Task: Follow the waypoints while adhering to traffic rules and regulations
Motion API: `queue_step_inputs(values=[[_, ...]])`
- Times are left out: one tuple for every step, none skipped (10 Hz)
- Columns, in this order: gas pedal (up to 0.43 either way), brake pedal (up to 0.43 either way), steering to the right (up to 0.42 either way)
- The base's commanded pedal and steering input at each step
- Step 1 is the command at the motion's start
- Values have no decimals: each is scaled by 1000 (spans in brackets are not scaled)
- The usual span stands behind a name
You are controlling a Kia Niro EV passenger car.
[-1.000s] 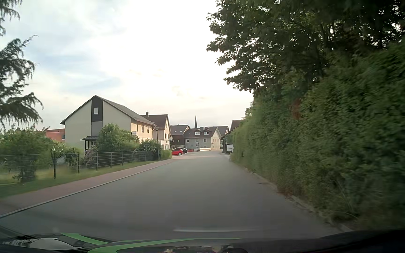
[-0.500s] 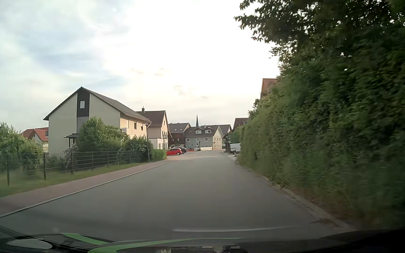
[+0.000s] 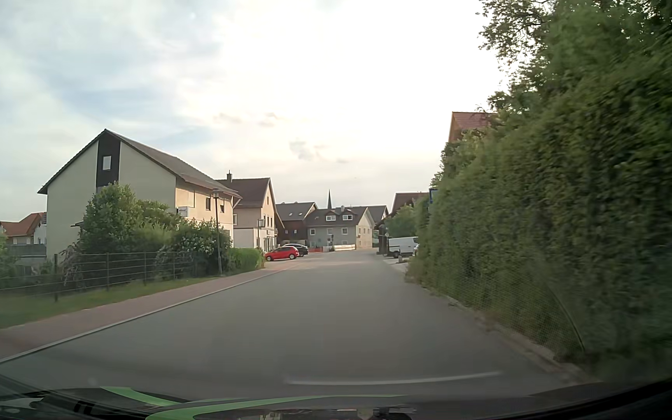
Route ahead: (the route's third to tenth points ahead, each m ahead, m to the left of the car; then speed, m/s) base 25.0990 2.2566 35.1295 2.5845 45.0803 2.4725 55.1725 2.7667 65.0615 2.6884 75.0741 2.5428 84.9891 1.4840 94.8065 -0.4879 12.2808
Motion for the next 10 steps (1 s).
queue_step_inputs(values=[[87,0,-4],[87,0,-4],[67,0,-4],[67,0,0],[67,0,3],[67,0,2],[67,0,2],[67,0,2],[67,0,2],[67,0,2]])
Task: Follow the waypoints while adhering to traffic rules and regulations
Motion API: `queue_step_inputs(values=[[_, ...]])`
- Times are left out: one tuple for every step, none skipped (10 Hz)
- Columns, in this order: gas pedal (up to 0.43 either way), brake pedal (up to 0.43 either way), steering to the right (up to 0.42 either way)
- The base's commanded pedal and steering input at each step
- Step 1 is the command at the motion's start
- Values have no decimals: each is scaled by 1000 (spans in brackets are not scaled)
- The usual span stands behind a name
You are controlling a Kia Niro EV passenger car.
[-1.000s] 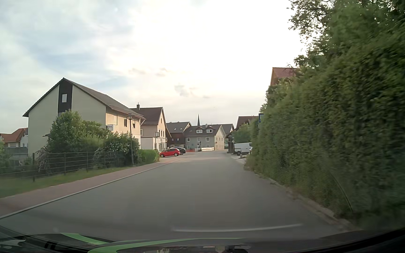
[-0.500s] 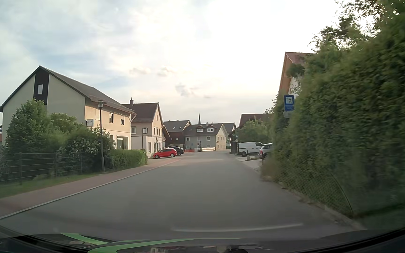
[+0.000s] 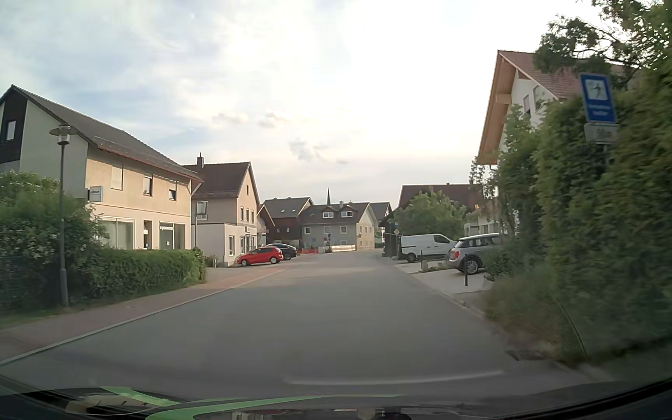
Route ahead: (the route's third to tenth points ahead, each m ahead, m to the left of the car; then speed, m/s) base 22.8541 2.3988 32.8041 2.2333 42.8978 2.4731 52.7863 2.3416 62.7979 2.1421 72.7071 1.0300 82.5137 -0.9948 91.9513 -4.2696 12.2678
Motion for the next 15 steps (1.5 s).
queue_step_inputs(values=[[67,0,1],[67,0,2],[67,0,1],[28,0,0],[0,0,0],[0,0,0],[0,0,0],[0,0,0],[0,0,0],[0,0,0],[0,0,0],[8,0,0],[28,0,0],[47,0,0],[47,0,0]])
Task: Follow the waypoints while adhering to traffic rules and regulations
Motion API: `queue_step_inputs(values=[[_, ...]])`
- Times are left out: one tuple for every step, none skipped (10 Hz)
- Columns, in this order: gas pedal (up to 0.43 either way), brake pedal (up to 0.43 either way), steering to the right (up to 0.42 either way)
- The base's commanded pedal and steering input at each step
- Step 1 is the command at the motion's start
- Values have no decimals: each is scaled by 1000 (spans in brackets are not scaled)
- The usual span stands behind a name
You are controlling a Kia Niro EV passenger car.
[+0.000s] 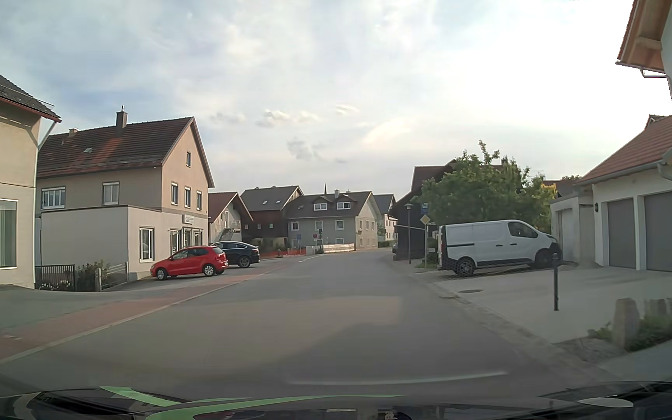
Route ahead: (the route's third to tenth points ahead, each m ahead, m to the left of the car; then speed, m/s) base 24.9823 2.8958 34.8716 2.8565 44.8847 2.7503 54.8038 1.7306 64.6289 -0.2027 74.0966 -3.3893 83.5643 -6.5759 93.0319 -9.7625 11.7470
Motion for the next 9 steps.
queue_step_inputs(values=[[47,0,0],[47,0,0],[47,0,0],[47,0,0],[47,0,1],[59,0,2],[59,0,4],[59,0,3],[59,0,4]])
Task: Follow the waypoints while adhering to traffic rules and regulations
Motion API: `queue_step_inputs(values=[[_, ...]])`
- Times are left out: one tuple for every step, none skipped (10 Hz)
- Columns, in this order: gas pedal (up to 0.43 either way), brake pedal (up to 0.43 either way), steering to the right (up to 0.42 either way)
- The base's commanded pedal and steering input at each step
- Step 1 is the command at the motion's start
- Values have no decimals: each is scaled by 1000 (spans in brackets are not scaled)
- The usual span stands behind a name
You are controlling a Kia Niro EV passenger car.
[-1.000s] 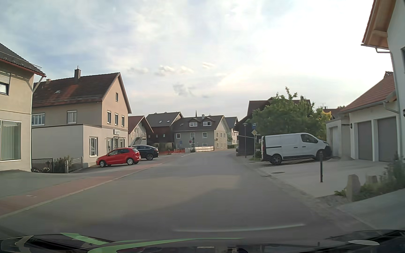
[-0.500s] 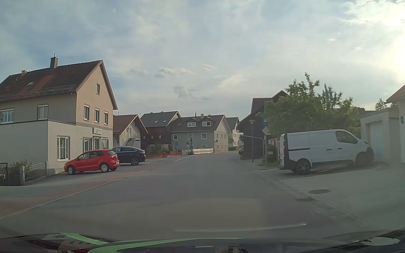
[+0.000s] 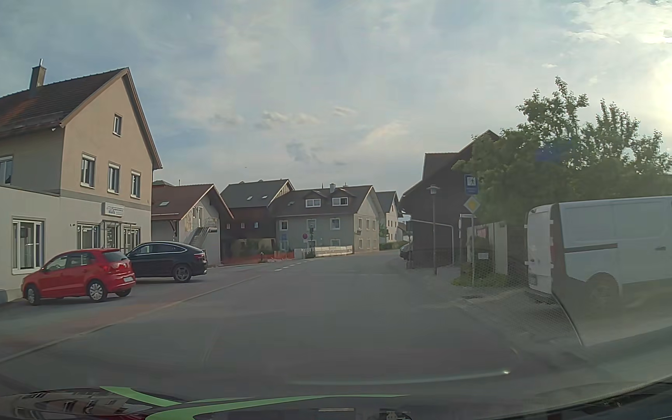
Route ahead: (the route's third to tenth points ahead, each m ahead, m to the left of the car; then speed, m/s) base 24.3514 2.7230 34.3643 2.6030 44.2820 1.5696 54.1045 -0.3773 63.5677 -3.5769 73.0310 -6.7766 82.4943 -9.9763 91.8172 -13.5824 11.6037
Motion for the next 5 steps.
queue_step_inputs(values=[[59,0,3],[59,0,3],[59,0,3],[59,0,2],[67,0,2]])
